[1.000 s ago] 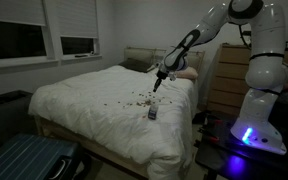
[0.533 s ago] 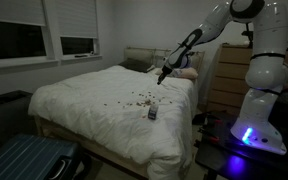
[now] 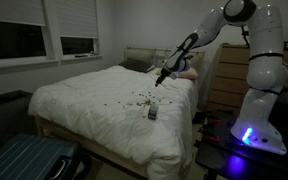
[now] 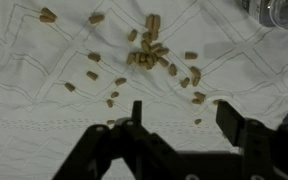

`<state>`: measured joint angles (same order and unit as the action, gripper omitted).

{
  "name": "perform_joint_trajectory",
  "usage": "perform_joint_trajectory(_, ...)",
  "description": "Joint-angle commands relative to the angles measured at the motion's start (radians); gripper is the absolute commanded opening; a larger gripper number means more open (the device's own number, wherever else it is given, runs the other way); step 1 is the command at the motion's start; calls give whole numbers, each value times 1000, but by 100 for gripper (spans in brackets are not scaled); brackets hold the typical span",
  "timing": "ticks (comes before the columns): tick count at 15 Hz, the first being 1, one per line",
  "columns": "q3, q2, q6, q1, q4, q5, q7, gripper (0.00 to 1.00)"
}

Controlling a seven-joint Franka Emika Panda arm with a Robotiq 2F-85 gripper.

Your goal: Put some of the objects from the bed into the bottle

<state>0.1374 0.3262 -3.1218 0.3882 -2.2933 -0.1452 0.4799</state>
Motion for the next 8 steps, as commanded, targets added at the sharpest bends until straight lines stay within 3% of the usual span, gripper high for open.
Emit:
perform_joint_trajectory(1, -70, 98, -31, -70, 90, 14, -39, 100)
perform_joint_trajectory(5, -130, 204, -16, -127, 194, 2, -53, 100)
perform_joint_trajectory(6, -128, 230, -14, -115, 216, 76, -120, 100)
perform_joint_trajectory(8, -133, 290, 5, -120, 269, 101, -168, 100)
